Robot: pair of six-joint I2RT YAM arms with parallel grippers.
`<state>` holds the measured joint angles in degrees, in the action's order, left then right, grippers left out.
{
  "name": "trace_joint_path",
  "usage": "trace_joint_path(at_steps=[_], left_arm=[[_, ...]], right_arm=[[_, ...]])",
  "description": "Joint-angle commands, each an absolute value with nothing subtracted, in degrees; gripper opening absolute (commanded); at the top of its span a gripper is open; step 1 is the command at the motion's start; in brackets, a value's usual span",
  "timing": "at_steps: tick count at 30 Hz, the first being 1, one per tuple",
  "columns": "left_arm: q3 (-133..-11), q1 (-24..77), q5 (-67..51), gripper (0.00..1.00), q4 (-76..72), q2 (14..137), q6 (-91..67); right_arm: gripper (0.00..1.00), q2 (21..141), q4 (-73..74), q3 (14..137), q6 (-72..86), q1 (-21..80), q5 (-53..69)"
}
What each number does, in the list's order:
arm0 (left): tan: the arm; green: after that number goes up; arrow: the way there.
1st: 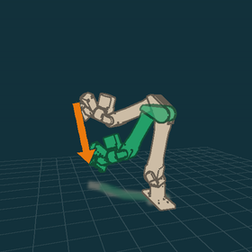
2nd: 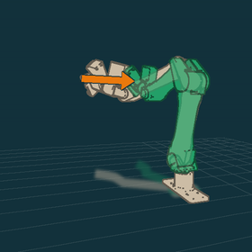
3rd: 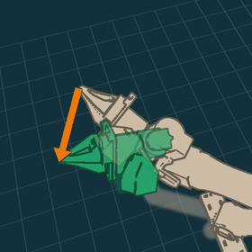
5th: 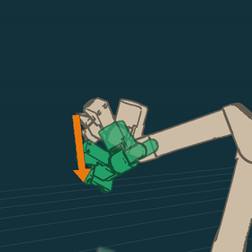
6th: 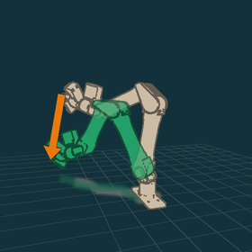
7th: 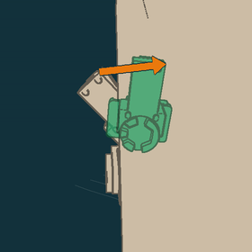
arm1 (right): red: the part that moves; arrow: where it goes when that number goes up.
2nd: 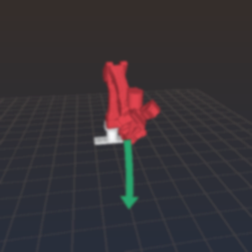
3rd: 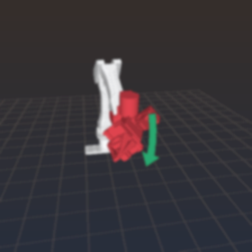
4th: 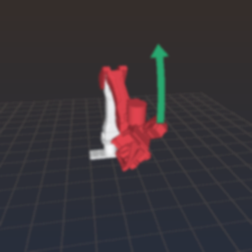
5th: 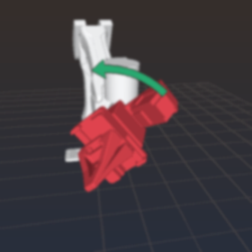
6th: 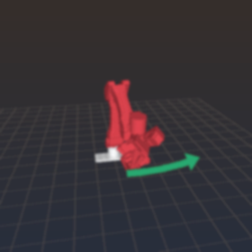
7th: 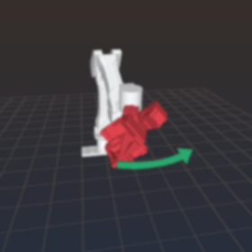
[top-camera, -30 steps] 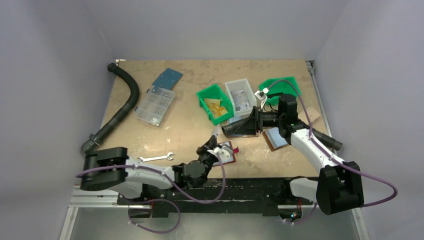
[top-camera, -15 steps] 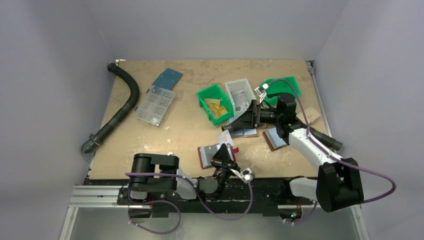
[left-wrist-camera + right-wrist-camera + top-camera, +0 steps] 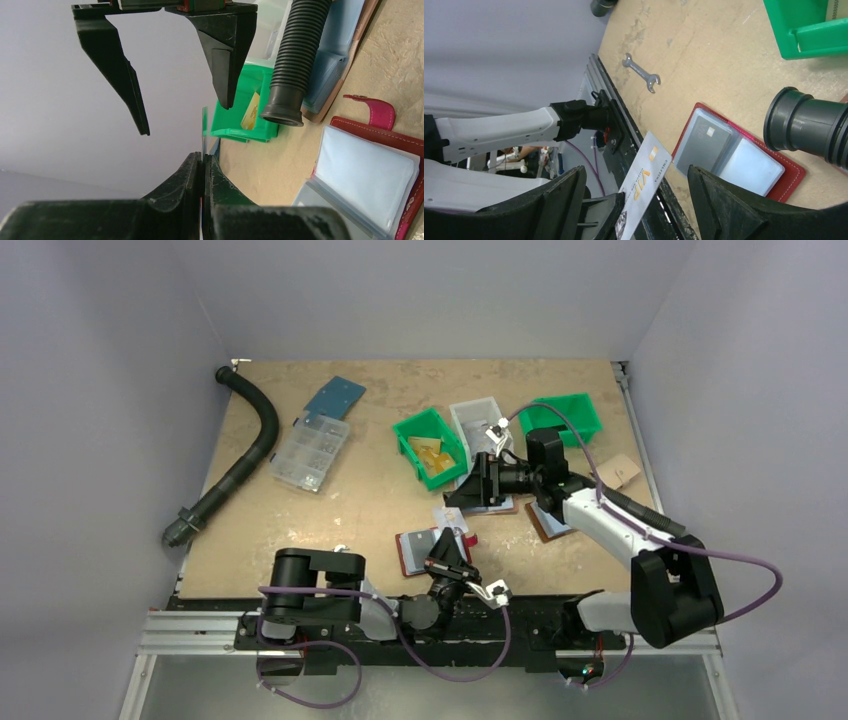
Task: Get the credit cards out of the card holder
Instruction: Remove the credit card from the card holder, then place the credit card in the storage box.
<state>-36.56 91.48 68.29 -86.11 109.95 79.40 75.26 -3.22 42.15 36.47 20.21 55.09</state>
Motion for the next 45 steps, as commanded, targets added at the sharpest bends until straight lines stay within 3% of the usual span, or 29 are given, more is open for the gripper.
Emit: trace_joint_path(at_steps=[1, 4, 6, 8, 10, 11, 16, 20, 22, 23, 24, 29, 32, 35, 45], left_arm=[[-38.38, 92.02, 69.52, 0.00, -101.88, 110.75, 81.69], [-38.62, 92.02, 69.53, 0.00, -101.95, 110.82, 81.65], [-38.67, 92.00, 69.55, 0.00, -102.03, 110.68, 81.66], [-38.68, 92.02, 69.66, 0.00, -102.01, 110.58, 81.29], [-38.61, 92.02, 70.08, 0.00, -101.92, 110.24, 79.76], [-38.36, 92.02, 70.25, 0.00, -101.93, 109.92, 78.44], [-36.01, 93.39, 72.96, 0.03, -101.84, 106.51, 66.57], [-34.37, 95.18, 74.41, 0.40, -89.01, 100.17, 47.81], [-35.58, 95.25, 70.48, 0.53, -63.81, 94.10, 30.24], [-36.93, 94.67, 66.08, 0.84, -51.68, 90.96, 20.42], [-38.41, 93.40, 60.07, 0.90, -42.79, 88.35, 11.75], [-40.85, 89.44, 46.72, 0.96, -28.09, 82.05, -1.35], [-42.97, 84.60, 35.11, 0.89, -18.38, 77.04, -6.67], [-42.06, 77.72, 26.82, 0.88, -14.45, 71.49, -11.99], [-36.02, 59.13, 17.00, 0.97, -8.63, 60.46, -24.26]], right_arm=[[0.82, 75.56, -0.69, 44.67, 32.06, 21.10, 52.59], [0.77, 76.44, -0.76, 44.73, 32.01, 22.05, 54.04], [0.67, 77.23, -0.99, 44.98, 32.07, 22.53, 55.69], [0.40, 77.92, -2.13, 44.97, 32.22, 22.59, 57.49], [0.04, 78.60, -3.97, 45.15, 32.41, 22.58, 59.11], [0.00, 78.86, -4.18, 45.49, 32.43, 22.54, 59.71], [0.00, 77.30, -5.38, 47.00, 28.69, 20.56, 61.42], [0.00, 74.39, -5.45, 47.41, 25.38, 16.79, 62.79], [0.00, 73.64, -5.68, 47.48, 24.57, 14.67, 64.10], [0.00, 73.50, -5.90, 47.42, 24.45, 13.56, 64.78], [0.00, 73.59, -6.20, 47.26, 24.41, 12.67, 65.49], [0.00, 74.87, -2.45, 49.34, 16.41, 10.25, 65.62], [0.00, 76.23, 12.57, 55.38, -2.96, 8.05, 65.05], [0.00, 78.01, 25.47, 61.85, -17.04, 6.81, 58.44], [0.00, 89.50, 20.01, 76.42, -12.08, 6.70, 40.19]])
